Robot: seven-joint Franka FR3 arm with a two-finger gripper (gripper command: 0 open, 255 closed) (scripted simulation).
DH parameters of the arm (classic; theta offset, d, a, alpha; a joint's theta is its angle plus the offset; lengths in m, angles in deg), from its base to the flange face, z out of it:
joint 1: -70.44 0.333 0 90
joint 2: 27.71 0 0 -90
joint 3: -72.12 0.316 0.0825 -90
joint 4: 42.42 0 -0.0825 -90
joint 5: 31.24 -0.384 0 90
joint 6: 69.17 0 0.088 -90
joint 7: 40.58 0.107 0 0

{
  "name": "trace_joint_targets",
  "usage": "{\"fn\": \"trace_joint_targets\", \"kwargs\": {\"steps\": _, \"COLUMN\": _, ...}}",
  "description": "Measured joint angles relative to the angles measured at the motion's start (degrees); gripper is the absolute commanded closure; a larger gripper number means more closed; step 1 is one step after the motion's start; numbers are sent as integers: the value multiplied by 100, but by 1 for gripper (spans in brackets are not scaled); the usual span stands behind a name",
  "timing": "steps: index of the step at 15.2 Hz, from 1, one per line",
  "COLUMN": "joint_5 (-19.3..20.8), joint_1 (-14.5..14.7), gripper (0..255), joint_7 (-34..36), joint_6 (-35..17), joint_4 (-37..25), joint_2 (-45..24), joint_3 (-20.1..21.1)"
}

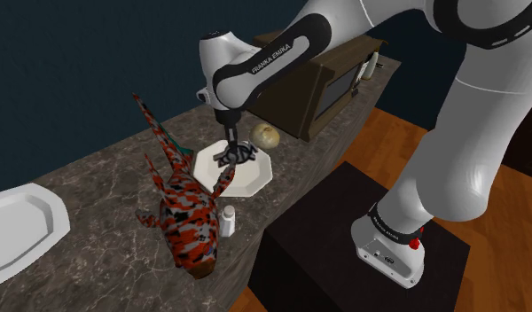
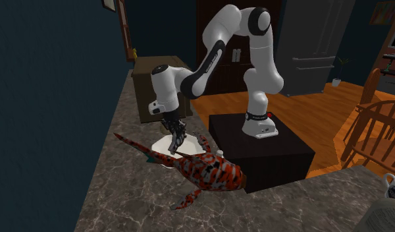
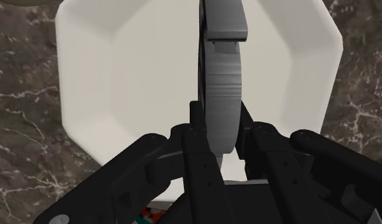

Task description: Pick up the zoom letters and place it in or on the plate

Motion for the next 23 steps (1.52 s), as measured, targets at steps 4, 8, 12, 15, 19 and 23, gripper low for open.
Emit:
{"fn": "trace_joint_targets", "kwargs": {"steps": 4, "joint_5": 35, "joint_1": -5, "gripper": 255, "joint_7": 26, "joint_6": -197, "joint_4": 30, "joint_2": -143, "joint_3": -22}}
{"fn": "trace_joint_targets", "kwargs": {"steps": 8, "joint_5": 32, "joint_1": 9, "gripper": 255, "joint_7": 33, "joint_6": -233, "joint_4": 33, "joint_2": -171, "joint_3": -8}}
{"fn": "trace_joint_targets", "kwargs": {"steps": 12, "joint_5": 33, "joint_1": 11, "gripper": 0, "joint_7": 38, "joint_6": -235, "joint_4": 41, "joint_2": -183, "joint_3": -7}}
{"fn": "trace_joint_targets", "kwargs": {"steps": 15, "joint_5": 34, "joint_1": 9, "gripper": 0, "joint_7": 38, "joint_6": -234, "joint_4": 49, "joint_2": -182, "joint_3": -9}}
{"fn": "trace_joint_targets", "kwargs": {"steps": 19, "joint_5": -8, "joint_1": 15, "gripper": 0, "joint_7": 14, "joint_6": 92, "joint_4": -101, "joint_2": 0, "joint_3": 10}}
{"fn": "trace_joint_targets", "kwargs": {"steps": 23, "joint_5": -46, "joint_1": 20, "gripper": 0, "joint_7": -14, "joint_6": 434, "joint_4": -287, "joint_2": 156, "joint_3": 27}}
